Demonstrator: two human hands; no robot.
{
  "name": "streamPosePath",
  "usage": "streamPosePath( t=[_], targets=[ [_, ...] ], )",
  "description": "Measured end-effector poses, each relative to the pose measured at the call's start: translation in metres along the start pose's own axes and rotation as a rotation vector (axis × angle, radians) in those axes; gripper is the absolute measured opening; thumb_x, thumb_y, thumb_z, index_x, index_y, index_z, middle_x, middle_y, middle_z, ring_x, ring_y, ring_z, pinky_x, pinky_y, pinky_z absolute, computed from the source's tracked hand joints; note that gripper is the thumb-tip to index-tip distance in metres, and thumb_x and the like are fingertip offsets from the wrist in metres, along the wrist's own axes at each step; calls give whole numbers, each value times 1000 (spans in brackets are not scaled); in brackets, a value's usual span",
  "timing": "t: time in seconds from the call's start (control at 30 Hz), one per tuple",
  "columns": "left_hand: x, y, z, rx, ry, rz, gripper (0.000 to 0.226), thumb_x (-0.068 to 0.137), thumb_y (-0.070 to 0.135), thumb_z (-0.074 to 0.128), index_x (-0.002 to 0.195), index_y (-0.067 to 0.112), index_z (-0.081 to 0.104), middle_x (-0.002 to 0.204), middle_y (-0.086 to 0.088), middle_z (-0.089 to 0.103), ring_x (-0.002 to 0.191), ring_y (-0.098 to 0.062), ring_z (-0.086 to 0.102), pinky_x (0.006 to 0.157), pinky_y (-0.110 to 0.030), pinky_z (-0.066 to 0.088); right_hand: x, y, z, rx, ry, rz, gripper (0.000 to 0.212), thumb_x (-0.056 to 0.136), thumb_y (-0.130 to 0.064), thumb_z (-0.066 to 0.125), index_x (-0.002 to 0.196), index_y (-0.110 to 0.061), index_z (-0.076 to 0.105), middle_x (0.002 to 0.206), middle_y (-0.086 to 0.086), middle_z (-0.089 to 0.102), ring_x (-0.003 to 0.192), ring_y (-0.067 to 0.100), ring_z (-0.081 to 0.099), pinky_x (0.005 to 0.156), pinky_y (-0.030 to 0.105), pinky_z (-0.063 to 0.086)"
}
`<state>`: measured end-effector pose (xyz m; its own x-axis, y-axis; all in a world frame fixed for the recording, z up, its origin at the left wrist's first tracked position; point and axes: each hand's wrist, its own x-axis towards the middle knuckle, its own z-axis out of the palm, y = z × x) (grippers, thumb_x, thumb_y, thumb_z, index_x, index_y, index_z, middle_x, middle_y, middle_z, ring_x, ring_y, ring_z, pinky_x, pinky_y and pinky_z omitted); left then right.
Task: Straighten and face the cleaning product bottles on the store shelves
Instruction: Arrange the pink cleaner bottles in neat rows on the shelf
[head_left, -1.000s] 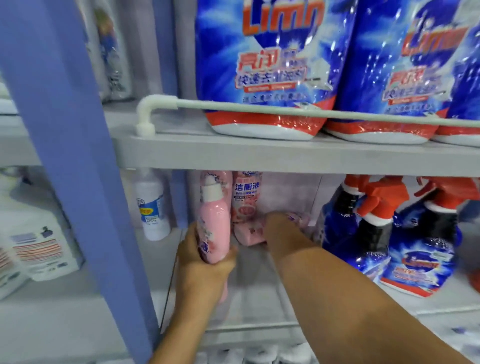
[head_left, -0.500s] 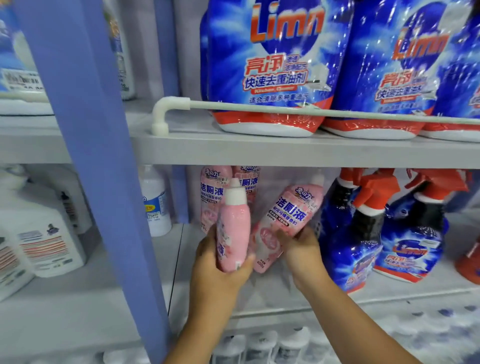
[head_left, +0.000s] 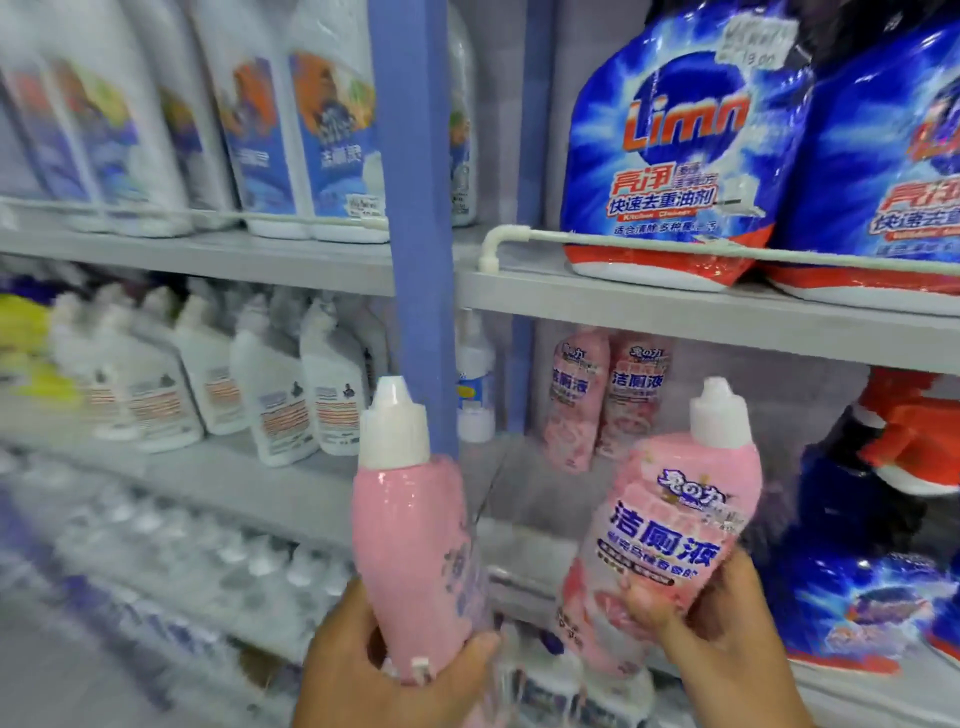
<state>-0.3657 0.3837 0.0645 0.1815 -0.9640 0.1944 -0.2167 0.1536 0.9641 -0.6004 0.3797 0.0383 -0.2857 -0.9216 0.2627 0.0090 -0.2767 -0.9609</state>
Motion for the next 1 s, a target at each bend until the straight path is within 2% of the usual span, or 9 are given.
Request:
streamPosePath(
  t=[0.07, 0.17, 0.3, 0.37, 0.43, 0.53, 0.63, 0.77, 1.0],
  targets=[
    [-5, -6, -20, -15, 85, -30, 58, 54, 4, 94, 90, 34, 61, 66, 23, 72, 68, 23, 61, 62, 1, 45, -17, 1, 13, -10, -115, 3, 74, 51, -33, 100, 114, -48, 64, 112, 0, 76, 97, 21, 75, 82, 43, 61],
    [0, -16, -55, 32, 204, 10, 50, 49, 19, 95, 87, 33, 65, 67, 30, 70, 64, 16, 64, 57, -1, 46, -29, 5, 43, -96, -233, 84, 78, 63, 11, 88, 115, -43, 66, 108, -1, 78, 99, 23, 75, 77, 35, 61],
    [36, -38, -92, 89, 238, 13, 43, 61, 11, 96, 79, 34, 65, 70, 27, 71, 63, 9, 64, 55, -8, 48, -50, -13, 85, -64, -370, 147, 7, 93, -8, 64, 97, -4, 61, 70, 11, 75, 100, 41, 65, 52, 25, 58],
    [61, -49, -107, 76, 216, 25, 37, 61, 22, 96, 75, 40, 68, 73, 24, 72, 64, 7, 65, 56, -12, 50, -54, -7, 112, -47, -486, 87, 40, 74, -28, 80, 109, -18, 63, 95, -1, 78, 110, 24, 69, 76, 26, 60],
    [90, -60, -120, 75, 185, 33, 39, 63, 13, 97, 81, 33, 68, 72, 16, 74, 66, 5, 66, 54, -7, 47, -47, -6, 156, -123, -328, 210, 66, 54, -42, 84, 117, -40, 62, 112, -14, 75, 106, 7, 70, 93, 31, 55],
    [139, -75, -140, 87, 76, 90, 34, 70, 5, 89, 84, 22, 63, 74, 1, 70, 69, 2, 66, 54, -5, 45, -35, 20, 214, -130, -175, 124, 65, 69, -8, 87, 112, -50, 61, 103, -17, 76, 93, 2, 72, 79, 15, 54],
    [191, -101, -156, 87, -33, 151, 34, 71, 14, 90, 93, 24, 66, 86, 0, 71, 70, 4, 65, 58, -5, 46, -3, 48, 268, -161, 0, 33, 78, 80, 8, 75, 111, -60, 55, 107, -16, 76, 94, 9, 74, 84, 27, 57],
    [244, -132, -157, 65, -80, 175, 44, 64, 45, 89, 95, 27, 64, 91, 1, 70, 81, -12, 68, 68, -20, 53, 49, 78, 306, -241, 223, -53, 66, 84, 6, 73, 124, -41, 48, 106, -37, 67, 94, -7, 68, 80, 7, 49],
    [289, -169, -149, 143, -308, 202, 63, 65, 52, 87, 115, 63, 50, 111, 18, 65, 93, 10, 64, 77, -14, 51, 99, 99, 334, -482, 360, 11, 57, 95, -5, 64, 138, -28, 35, 105, -27, 60, 89, -24, 58, 75, 9, 49]
  ],
)
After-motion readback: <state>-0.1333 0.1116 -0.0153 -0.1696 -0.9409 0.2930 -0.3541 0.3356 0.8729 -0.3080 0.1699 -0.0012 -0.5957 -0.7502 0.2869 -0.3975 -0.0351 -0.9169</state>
